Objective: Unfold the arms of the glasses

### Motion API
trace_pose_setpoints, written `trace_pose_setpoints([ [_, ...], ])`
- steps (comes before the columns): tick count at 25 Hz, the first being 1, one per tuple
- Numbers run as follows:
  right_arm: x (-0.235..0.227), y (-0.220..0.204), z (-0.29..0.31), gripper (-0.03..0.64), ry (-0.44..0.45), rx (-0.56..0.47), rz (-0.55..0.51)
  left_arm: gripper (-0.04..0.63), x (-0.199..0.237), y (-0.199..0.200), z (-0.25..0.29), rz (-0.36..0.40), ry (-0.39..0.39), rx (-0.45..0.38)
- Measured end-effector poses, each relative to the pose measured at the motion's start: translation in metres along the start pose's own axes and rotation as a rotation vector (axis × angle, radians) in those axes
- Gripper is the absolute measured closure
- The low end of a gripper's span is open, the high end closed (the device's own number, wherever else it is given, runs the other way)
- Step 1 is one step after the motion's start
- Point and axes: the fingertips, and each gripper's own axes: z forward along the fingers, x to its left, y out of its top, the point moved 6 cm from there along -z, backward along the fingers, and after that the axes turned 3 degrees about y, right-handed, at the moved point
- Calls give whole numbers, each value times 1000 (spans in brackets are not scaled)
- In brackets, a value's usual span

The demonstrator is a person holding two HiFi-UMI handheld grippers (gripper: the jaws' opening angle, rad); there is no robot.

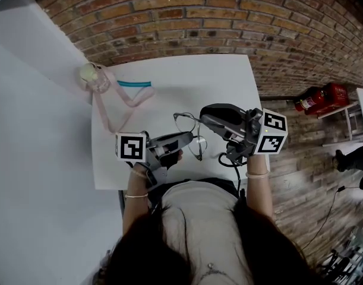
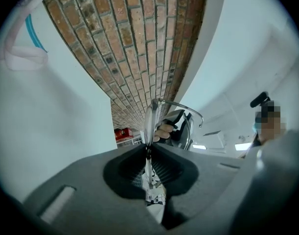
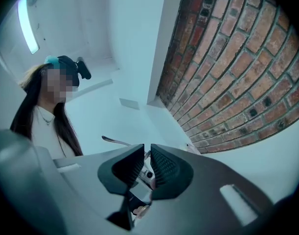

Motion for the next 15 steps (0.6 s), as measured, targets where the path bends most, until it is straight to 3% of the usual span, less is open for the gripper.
trace_pose_setpoints([
  [15, 5, 4, -7, 575, 12, -53, -4, 563, 3, 7, -4, -31, -2, -67],
])
